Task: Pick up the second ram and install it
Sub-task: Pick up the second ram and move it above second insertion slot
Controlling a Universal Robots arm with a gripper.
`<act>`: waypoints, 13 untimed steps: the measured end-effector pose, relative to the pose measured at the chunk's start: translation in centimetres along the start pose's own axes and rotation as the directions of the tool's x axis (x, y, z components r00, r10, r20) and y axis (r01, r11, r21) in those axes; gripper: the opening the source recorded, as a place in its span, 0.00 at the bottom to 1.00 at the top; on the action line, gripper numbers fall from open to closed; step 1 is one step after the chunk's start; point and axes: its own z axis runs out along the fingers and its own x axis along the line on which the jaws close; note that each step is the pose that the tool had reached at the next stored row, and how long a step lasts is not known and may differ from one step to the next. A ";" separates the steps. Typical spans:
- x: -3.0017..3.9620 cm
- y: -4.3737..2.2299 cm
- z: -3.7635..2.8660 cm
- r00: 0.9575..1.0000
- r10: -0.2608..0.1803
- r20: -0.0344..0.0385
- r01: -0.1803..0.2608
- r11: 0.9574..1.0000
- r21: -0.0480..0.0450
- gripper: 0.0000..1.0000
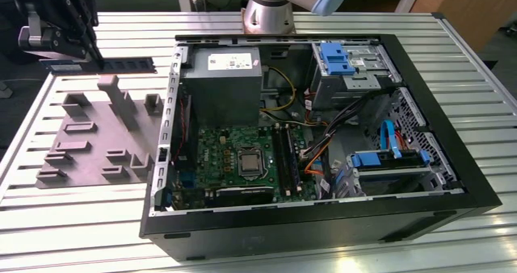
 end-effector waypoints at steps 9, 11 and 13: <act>-0.01 -0.58 -0.02 1.000 0.000 0.000 0.000 1.000 0.000 0.14; -0.01 -0.70 -0.03 1.000 0.000 0.000 0.000 1.000 0.000 0.14; -0.01 -0.82 -0.04 1.000 0.000 0.000 0.000 1.000 0.000 0.14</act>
